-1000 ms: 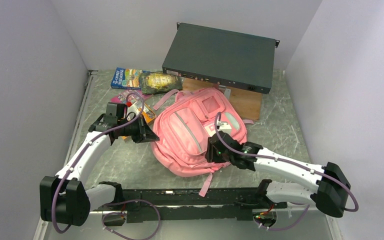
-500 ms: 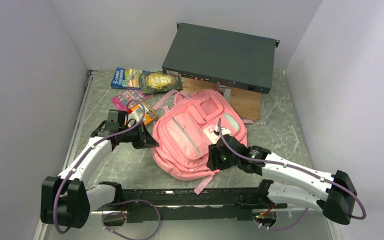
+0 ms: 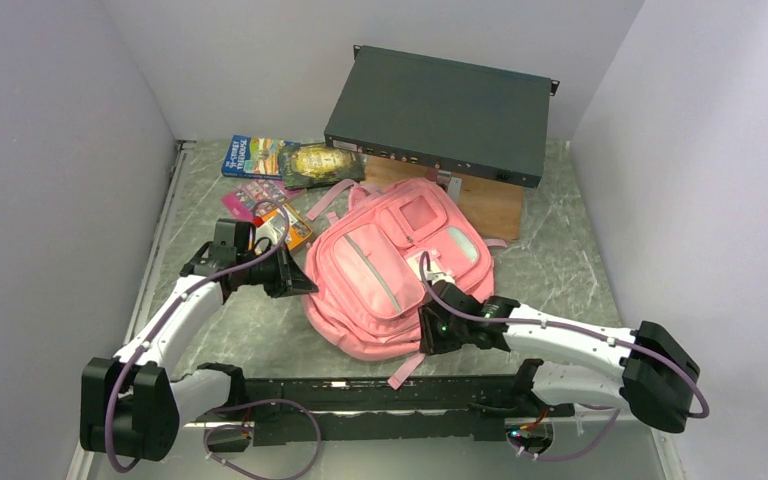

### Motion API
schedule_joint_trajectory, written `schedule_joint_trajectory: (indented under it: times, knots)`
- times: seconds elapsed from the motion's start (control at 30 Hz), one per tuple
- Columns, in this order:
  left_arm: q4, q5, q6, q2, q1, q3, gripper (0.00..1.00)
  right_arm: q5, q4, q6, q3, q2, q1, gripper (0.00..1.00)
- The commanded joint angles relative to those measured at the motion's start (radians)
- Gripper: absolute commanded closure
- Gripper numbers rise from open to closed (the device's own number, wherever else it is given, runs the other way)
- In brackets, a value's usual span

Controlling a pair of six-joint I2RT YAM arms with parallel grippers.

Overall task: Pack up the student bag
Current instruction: Zip the student bag at the center of the board, then unzip the student bag at the center of the board.

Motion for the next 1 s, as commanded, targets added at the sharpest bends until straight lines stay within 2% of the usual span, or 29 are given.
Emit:
schedule_joint_trajectory:
  times: [0.0, 0.17, 0.23, 0.27, 0.3, 0.47, 0.53, 0.6, 0.7, 0.8, 0.97]
  knots:
    - [0.063, 0.058, -0.023, -0.054, -0.005, 0.0, 1.0, -0.009, 0.058, -0.017, 0.035, 0.024, 0.014, 0.68]
    - [0.069, 0.063, -0.031, -0.061, -0.009, -0.015, 1.0, -0.004, 0.102, -0.013, 0.03, 0.037, 0.029, 0.7]
    - [0.064, 0.055, -0.031, -0.06, -0.011, -0.013, 1.0, -0.005, 0.11, -0.018, 0.042, 0.045, 0.032, 0.74]
    - [0.062, 0.056, -0.031, -0.057, -0.012, -0.011, 1.0, -0.007, 0.109, -0.025, 0.05, 0.051, 0.035, 0.82]
    - [0.063, 0.058, -0.032, -0.055, -0.015, -0.011, 1.0, -0.013, 0.116, -0.035, 0.052, 0.054, 0.037, 1.0]
    - [0.131, 0.043, -0.073, -0.044, -0.047, -0.039, 1.0, -0.174, 0.226, -0.104, 0.057, 0.019, 0.083, 1.0]
    - [0.176, 0.035, -0.105, -0.034, -0.078, -0.057, 1.0, -0.311, 0.354, -0.097, 0.046, -0.024, 0.088, 1.0]
    - [0.235, 0.0, -0.159, -0.034, -0.117, -0.087, 1.0, -0.442, 0.566, -0.05, 0.029, -0.042, 0.088, 1.0]
    - [0.304, -0.041, -0.22, -0.035, -0.169, -0.113, 1.0, -0.54, 0.754, 0.017, 0.068, 0.007, 0.088, 1.0]
    - [0.314, -0.103, -0.244, -0.047, -0.207, -0.116, 1.0, -0.533, 0.788, 0.022, 0.149, 0.095, 0.087, 1.0]
    - [0.325, -0.143, -0.248, -0.09, -0.229, -0.146, 1.0, -0.481, 0.708, -0.028, 0.233, 0.154, 0.078, 1.0]
